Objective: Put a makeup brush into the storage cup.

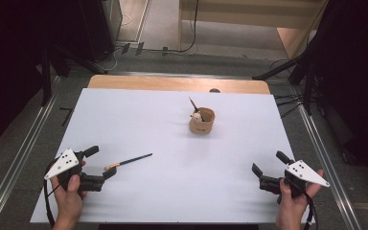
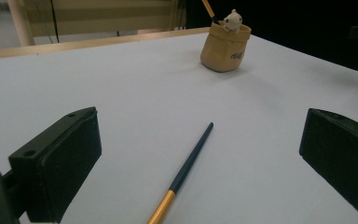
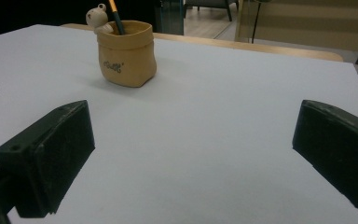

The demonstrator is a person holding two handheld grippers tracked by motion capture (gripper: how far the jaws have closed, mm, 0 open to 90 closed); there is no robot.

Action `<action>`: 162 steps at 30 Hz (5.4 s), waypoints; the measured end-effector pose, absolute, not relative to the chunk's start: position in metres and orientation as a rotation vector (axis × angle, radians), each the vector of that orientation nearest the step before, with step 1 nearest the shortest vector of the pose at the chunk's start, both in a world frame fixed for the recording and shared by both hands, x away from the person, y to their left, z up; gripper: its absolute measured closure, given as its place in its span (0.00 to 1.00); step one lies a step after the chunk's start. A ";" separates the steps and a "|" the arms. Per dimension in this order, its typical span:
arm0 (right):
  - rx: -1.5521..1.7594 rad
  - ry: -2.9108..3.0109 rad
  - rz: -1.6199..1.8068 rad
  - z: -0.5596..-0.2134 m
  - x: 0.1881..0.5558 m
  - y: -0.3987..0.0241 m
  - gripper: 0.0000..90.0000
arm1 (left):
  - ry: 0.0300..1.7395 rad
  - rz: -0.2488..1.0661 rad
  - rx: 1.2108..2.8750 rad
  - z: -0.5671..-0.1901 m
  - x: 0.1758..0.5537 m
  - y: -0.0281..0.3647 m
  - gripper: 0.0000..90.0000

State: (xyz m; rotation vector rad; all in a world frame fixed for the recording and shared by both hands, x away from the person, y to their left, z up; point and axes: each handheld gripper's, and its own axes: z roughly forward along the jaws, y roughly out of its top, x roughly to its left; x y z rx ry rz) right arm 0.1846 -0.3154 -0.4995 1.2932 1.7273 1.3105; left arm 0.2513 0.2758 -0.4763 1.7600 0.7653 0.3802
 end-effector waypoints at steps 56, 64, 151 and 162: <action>1.330 1.766 1.311 -0.506 0.186 -0.318 0.00 | 0.864 0.172 2.530 -0.471 0.322 0.197 0.17; 1.333 1.773 1.308 -0.507 0.186 -0.319 0.00 | 0.864 0.189 2.639 -0.476 0.319 0.183 0.20; 1.279 1.912 1.399 -0.443 0.264 -0.196 0.13 | 0.673 0.166 2.079 -0.440 0.314 0.148 0.94; 1.291 1.967 1.436 -0.450 0.258 -0.174 0.15 | 0.653 0.138 1.954 -0.444 0.306 0.146 0.94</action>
